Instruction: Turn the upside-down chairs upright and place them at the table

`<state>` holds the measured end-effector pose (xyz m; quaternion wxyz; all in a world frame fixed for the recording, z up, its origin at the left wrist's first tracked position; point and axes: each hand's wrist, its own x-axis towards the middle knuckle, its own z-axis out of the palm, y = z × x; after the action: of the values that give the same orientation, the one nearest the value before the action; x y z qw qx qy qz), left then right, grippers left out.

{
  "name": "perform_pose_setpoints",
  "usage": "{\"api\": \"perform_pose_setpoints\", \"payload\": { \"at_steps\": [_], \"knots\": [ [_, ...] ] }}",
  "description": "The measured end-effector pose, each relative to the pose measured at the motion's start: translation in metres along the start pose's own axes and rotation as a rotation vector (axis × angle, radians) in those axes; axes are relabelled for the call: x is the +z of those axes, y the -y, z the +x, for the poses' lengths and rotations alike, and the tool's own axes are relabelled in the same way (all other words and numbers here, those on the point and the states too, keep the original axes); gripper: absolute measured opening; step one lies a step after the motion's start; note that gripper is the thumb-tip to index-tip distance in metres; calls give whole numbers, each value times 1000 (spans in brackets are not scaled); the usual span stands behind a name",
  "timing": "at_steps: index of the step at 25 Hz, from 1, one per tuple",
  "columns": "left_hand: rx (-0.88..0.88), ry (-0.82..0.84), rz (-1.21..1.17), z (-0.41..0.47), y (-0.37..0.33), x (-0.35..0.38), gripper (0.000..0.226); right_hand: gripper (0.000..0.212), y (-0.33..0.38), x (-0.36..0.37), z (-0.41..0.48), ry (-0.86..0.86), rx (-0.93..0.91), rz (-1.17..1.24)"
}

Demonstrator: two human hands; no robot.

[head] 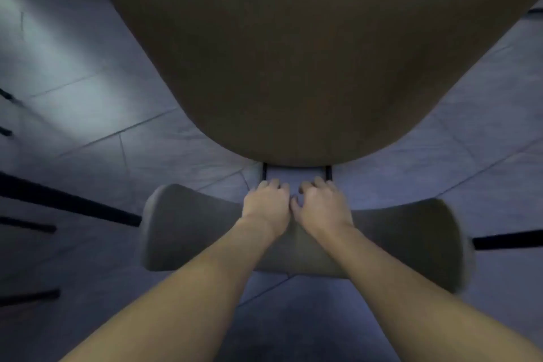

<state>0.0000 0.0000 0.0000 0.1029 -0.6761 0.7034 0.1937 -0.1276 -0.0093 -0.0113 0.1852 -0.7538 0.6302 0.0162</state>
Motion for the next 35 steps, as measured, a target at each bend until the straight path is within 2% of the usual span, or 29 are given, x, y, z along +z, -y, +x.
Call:
{"api": "perform_pose_setpoints", "payload": {
  "at_steps": [2,6,12,15,19,23,25,30,35],
  "knots": [
    [-7,90,69,6,4,28,35,50,-4,28,2,115,46,-52],
    [52,135,118,21,19,69,36,55,-14,72,6,143,-1,-155],
    [8,185,122,29,17,75,39,55,-9,85,12,158,34,-199],
    [26,214,106,11,12,58,42,54,-4,67,-5,188,54,-201],
    [25,326,87,-55,-11,-17,42,54,15,-17,-61,249,23,-157],
    [65,393,98,-122,-41,-159,40,57,46,-177,-108,340,12,-105],
    [89,389,108,-133,-55,-233,42,57,59,-261,-104,396,38,-67],
    [86,459,76,-79,-60,-382,51,59,82,-414,-27,517,-54,-186],
    [138,553,128,18,-45,-477,53,54,99,-493,80,501,-65,-237]
  ]
}}
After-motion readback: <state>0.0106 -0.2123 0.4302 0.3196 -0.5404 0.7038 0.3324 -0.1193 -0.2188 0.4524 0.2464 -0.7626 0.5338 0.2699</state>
